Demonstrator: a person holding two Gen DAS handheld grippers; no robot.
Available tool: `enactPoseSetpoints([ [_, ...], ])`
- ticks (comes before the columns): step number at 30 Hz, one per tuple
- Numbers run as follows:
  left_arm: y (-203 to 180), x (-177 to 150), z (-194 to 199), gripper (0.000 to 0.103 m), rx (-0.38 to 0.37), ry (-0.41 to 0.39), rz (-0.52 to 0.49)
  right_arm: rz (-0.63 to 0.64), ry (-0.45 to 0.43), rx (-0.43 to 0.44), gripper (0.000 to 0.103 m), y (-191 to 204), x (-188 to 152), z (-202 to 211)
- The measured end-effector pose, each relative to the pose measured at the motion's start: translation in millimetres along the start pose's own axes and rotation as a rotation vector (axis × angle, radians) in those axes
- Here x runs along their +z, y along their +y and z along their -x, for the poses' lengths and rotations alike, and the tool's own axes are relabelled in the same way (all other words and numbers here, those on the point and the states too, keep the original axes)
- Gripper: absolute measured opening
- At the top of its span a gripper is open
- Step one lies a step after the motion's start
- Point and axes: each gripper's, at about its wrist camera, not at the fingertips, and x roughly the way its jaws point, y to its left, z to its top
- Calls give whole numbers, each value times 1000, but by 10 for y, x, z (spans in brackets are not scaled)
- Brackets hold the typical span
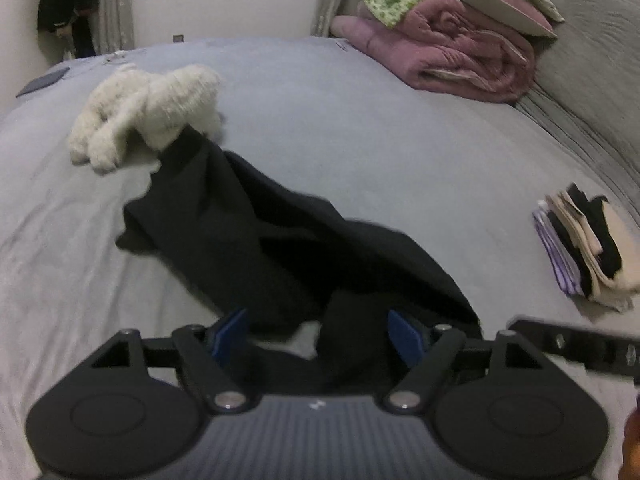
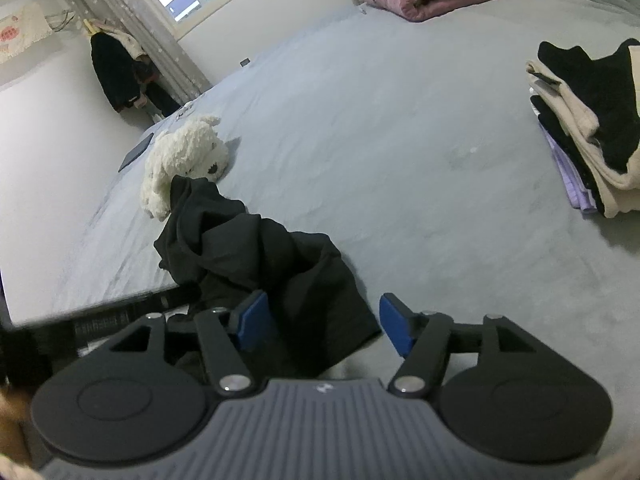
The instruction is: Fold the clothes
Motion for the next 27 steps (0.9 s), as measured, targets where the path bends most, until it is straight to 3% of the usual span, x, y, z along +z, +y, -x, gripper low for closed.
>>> enactPoseSetpoints([
  [13, -415, -433, 83, 80, -33, 2, -96, -54, 1, 2, 70, -99, 53, 13],
  [23, -253, -859, 158, 87, 31, -49, -114, -26, 53, 44, 70, 17, -31, -108],
  [27, -70, -1036, 285, 94, 60, -87, -104, 3, 70, 61, 70, 91, -93, -150],
])
